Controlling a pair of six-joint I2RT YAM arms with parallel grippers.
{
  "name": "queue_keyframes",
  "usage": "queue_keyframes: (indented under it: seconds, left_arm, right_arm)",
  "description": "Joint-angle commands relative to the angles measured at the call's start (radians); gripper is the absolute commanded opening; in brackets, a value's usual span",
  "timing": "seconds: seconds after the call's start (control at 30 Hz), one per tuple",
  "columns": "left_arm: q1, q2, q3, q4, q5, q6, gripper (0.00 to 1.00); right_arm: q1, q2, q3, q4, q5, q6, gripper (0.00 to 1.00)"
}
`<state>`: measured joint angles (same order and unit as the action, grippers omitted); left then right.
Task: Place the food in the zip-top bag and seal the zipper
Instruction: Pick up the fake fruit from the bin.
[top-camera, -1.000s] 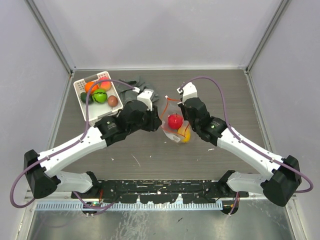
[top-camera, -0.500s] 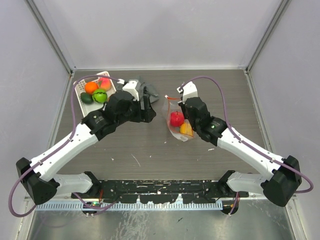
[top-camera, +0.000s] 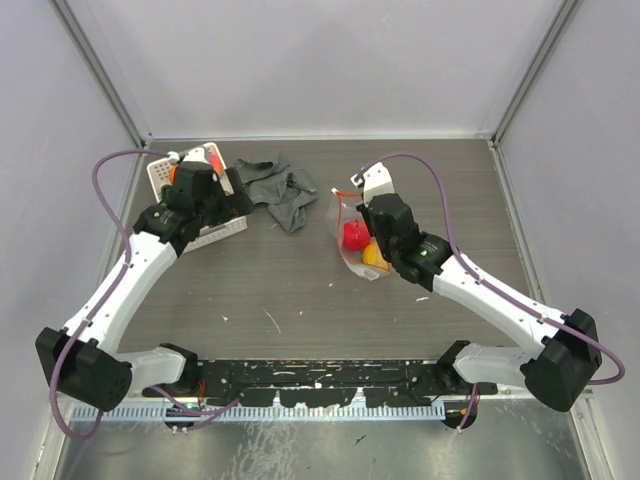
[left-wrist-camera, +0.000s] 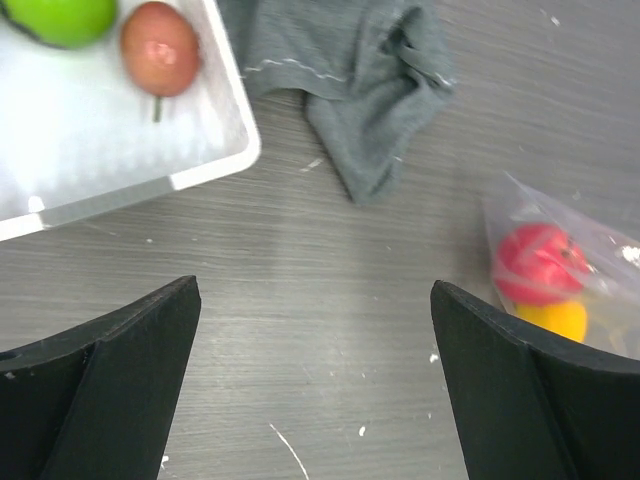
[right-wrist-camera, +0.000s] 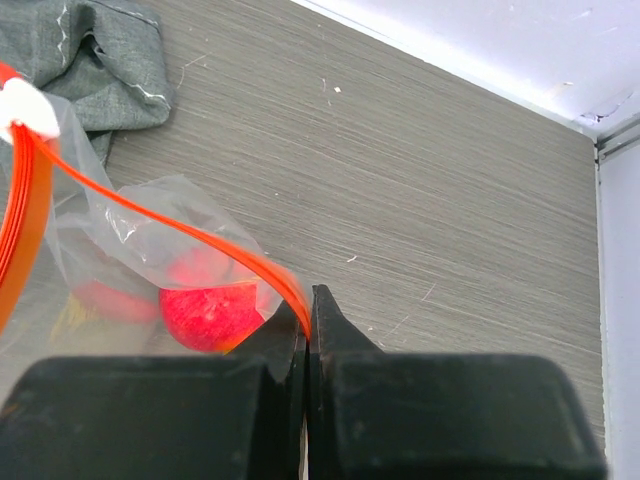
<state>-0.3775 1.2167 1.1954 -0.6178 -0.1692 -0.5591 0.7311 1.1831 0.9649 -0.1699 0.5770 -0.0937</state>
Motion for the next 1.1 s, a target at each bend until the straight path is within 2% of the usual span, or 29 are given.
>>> queue_keyframes:
  seconds: [0.0,0.27,0.67,1.07]
  left_arm:
    - [0.091,0.025,-0.040,0.084,-0.025,-0.065,0.98]
    - [0.217,0.154,-0.055,0.210,-0.057,-0.176,0.98]
    - [0.312,0.387,0.022,0.321,-0.189,-0.246,0.98]
    - [0.364,0.627,0.146,0.459,-0.210,-0.209,0.98]
  right_arm:
    - [-0.001,-0.006,0.036,0.065,0.058,-0.036,0.00]
    - [-0.002,-0.030,0.001,0.082,0.044,-0.060,0.00]
    - [-0.002,-0.032,-0.008,0.085,0.012,-0.059,0.00]
    - [-0.003,-0.022,-0.019,0.088,-0.042,-0.064,0.00]
